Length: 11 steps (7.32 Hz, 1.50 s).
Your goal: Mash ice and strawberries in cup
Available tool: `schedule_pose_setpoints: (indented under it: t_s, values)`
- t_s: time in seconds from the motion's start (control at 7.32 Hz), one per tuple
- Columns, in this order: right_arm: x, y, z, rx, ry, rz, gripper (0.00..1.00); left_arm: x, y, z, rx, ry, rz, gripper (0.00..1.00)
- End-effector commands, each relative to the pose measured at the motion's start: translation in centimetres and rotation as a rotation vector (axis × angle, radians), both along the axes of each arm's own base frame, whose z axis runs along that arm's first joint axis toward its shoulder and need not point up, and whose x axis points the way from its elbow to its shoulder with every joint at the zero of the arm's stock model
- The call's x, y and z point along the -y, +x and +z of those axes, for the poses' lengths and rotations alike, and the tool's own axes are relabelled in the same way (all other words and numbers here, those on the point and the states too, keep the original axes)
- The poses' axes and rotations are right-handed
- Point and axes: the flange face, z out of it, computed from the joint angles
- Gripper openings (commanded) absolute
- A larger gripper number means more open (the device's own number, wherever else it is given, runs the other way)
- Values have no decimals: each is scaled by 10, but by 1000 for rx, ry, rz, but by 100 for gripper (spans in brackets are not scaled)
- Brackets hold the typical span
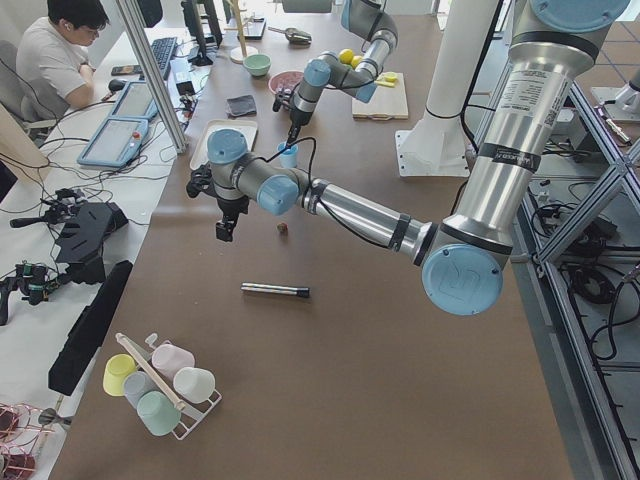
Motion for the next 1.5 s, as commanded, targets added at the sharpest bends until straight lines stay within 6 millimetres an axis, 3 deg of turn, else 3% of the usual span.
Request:
schedule_pose_setpoints:
  t_s: [0.0, 0.14, 0.27, 0.41, 0.55, 0.68, 1.09, 1.37]
  values:
    - [14, 26, -19, 40, 7, 13, 94, 0, 0, 0, 0, 0, 0, 98]
    - [29, 62, -39, 102, -27, -6, 93, 0, 0, -1, 0, 3, 1, 98]
    - [47, 121, -54, 143, -82, -17, 90, 0, 0, -2, -1, 6, 1, 98]
    - [52, 180, -33, 161, -71, -73, 89, 0, 0, -4, -2, 8, 0, 98]
    - [38, 245, 29, 130, 19, -161, 89, 0, 1, -6, -4, 10, 0, 98]
    - [29, 294, 83, 94, 90, -264, 89, 2, 1, -9, -5, 15, -1, 98]
    - [27, 313, 190, 75, 169, -344, 89, 2, 1, -19, -15, 15, -15, 98]
    - [56, 305, 236, 30, 144, -357, 89, 2, 2, -18, -14, 14, -14, 98]
